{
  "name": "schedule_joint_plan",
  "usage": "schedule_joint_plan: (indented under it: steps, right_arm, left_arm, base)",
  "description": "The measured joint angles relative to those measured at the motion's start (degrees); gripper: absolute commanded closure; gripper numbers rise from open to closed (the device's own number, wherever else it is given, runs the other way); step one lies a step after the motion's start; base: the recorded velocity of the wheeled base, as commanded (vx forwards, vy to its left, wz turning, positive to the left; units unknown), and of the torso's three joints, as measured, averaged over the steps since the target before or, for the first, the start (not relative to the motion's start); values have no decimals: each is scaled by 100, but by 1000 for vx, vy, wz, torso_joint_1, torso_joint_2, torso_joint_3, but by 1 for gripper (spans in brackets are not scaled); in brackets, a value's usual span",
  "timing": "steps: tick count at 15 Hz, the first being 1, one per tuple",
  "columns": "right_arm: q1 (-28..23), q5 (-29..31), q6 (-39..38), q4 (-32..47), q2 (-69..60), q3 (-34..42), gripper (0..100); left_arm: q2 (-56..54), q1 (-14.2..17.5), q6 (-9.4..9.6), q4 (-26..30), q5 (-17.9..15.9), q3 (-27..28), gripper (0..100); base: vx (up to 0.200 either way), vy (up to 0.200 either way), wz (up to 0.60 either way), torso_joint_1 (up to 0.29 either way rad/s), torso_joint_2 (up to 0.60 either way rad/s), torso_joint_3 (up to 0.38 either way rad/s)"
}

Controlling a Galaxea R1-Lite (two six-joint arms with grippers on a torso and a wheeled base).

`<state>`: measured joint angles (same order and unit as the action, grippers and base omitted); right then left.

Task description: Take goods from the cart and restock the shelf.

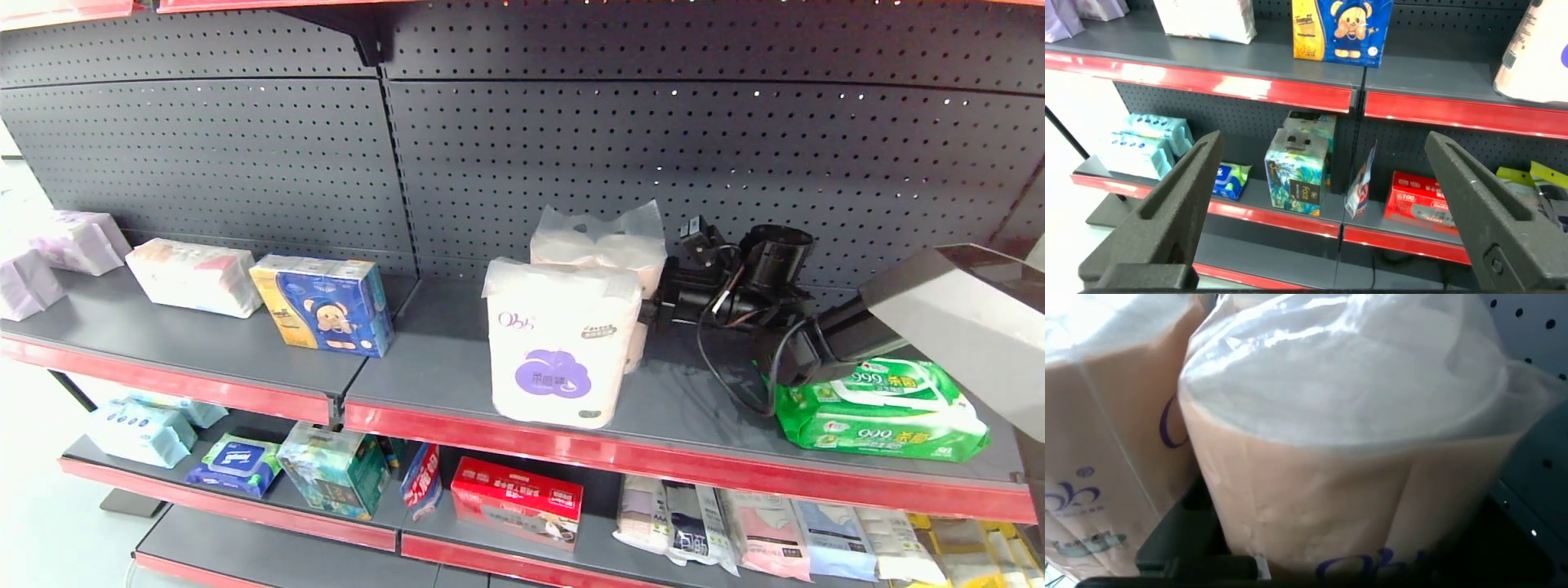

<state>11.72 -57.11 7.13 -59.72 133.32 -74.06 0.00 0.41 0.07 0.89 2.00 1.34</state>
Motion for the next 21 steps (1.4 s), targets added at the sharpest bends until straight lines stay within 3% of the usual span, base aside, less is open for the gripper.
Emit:
schedule_joint_plan:
  steps: [7, 21]
  right_arm:
    - [-6, 410, -7, 219, -29, 17, 100]
    - [-48, 418, 41, 325, -21, 41, 100]
  left_arm:
    - [0, 0, 2, 0, 0, 4, 0]
    - [0, 0, 2, 1, 2, 0, 0]
  base:
    - [0, 0, 0, 0, 0, 0]
    - [0, 0, 0, 0, 0, 0]
